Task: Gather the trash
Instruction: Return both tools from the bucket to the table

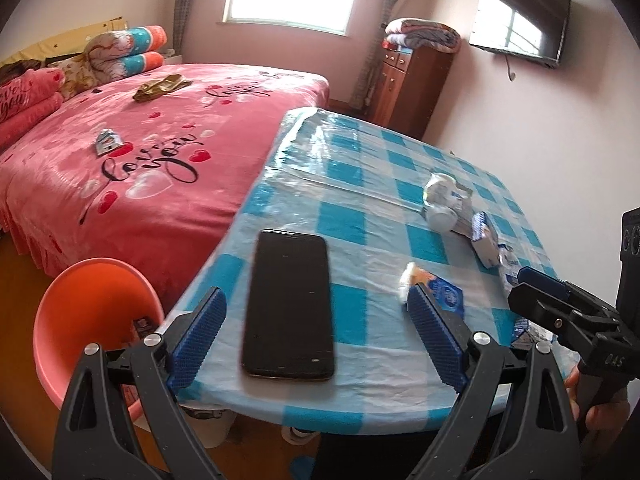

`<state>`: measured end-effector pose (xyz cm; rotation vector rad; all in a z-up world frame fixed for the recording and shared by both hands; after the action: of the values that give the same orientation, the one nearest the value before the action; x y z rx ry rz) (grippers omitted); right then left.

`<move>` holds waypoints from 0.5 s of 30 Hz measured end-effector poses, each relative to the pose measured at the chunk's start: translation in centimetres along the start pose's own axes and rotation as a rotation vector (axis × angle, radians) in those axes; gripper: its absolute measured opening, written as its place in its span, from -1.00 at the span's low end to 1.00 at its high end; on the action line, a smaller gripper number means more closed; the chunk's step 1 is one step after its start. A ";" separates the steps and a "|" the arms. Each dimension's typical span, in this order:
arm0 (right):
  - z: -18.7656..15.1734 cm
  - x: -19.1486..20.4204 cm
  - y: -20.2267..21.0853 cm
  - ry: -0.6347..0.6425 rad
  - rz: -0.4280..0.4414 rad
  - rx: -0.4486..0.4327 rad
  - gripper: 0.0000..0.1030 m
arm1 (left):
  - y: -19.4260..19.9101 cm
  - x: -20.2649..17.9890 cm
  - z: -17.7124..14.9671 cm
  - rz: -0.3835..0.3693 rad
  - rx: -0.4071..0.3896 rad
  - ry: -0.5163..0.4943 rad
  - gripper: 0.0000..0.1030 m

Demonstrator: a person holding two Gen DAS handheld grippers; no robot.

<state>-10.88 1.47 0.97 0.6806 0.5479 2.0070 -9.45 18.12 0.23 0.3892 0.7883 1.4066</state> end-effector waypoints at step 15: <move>-4.1 -10.8 5.4 -0.178 -0.115 0.022 0.69 | -3.1 -9.8 -5.0 -0.219 0.213 -0.012 0.79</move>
<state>-12.30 -10.93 -1.41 0.8146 0.4921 1.8151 -10.40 7.12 -2.82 0.4603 0.9456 1.1196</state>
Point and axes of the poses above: each gripper's, at about its wrist camera, not at the fingertips, and y roughly against the way its jaws point, x to its left, z to its top, the point moved 10 cm from there along -y, roughly the way its jaws point, and after that the axes turned 5 degrees about y, right-handed, at the moved point
